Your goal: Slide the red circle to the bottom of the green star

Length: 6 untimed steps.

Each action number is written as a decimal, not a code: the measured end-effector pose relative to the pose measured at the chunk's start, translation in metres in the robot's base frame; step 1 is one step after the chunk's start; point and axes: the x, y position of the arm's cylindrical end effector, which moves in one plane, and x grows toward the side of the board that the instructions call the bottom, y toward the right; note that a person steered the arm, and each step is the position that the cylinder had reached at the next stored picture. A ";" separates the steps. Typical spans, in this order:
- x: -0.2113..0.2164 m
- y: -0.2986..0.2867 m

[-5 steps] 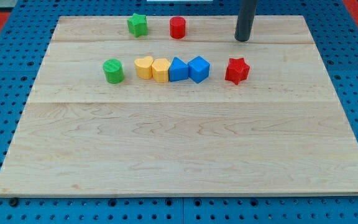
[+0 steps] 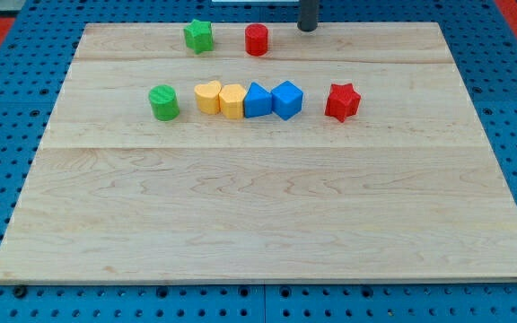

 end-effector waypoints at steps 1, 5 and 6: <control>0.001 -0.024; 0.086 -0.158; 0.084 -0.125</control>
